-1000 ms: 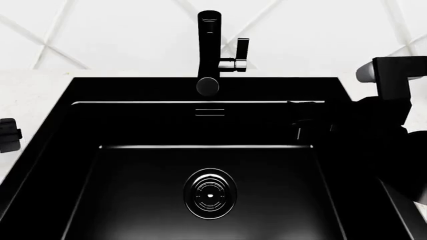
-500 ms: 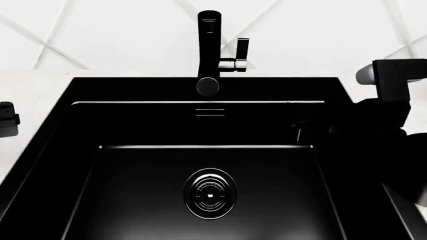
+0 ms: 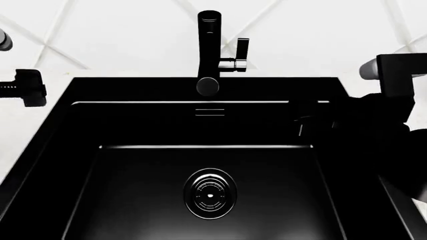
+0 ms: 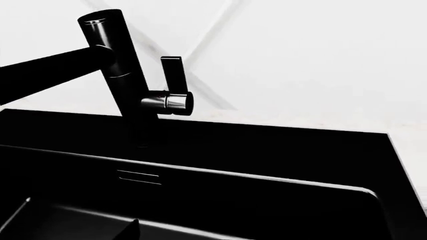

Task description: Pick the cup and bowl from the sink and place them on the counter for drying.

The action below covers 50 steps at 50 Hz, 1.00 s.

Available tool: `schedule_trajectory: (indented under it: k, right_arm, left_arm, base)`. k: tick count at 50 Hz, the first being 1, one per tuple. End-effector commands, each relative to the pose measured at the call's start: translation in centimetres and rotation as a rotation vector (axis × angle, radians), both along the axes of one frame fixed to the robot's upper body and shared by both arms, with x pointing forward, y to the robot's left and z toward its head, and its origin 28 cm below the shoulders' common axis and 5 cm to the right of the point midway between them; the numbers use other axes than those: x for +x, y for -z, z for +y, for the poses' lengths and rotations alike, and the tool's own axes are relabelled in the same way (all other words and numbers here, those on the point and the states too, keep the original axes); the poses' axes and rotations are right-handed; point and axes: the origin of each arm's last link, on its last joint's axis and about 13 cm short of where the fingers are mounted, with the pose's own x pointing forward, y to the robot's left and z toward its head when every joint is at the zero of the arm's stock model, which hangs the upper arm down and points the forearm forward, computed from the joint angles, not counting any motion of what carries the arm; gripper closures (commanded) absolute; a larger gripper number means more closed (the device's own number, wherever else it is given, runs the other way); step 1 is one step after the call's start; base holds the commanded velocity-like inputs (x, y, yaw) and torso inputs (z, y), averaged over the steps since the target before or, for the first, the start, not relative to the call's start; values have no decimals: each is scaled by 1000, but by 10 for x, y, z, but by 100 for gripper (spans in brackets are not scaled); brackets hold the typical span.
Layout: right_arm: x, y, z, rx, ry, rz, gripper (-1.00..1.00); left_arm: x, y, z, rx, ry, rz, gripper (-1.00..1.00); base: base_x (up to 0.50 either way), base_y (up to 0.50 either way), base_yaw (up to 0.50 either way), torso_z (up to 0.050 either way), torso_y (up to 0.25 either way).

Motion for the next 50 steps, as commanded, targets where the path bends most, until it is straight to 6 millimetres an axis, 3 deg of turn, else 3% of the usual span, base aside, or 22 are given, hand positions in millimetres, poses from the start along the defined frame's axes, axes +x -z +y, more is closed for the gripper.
schedule_trajectory:
  k: [1,12,29,36,50]
  right_arm:
    - [1,-3,-1,-11,10,-20,-100]
    - [2,-6,-2,-16,22,-30,-100]
    - [4,-6,0,-20,25,-41,-100]
    - [7,-5,0,-20,36,-55,-100]
    - [7,-8,-2,-27,59,-81,-100]
  left_arm:
    - [5,-11,-18,22,143,-42,-100]
    - [9,-12,-36,23,278,-51,-100]
    - [11,-10,-40,-17,398,-25,-100]
    - [18,-11,-57,5,501,-71,-100]
    - [23,-8,-63,-49,517,-65,-100]
  base:
    - [0,0,0,0,0]
    - [0,0,0,0,0]
    - [0,0,0,0,0]
    - [0,0,0,0,0]
    - [0,0,0,0,0]
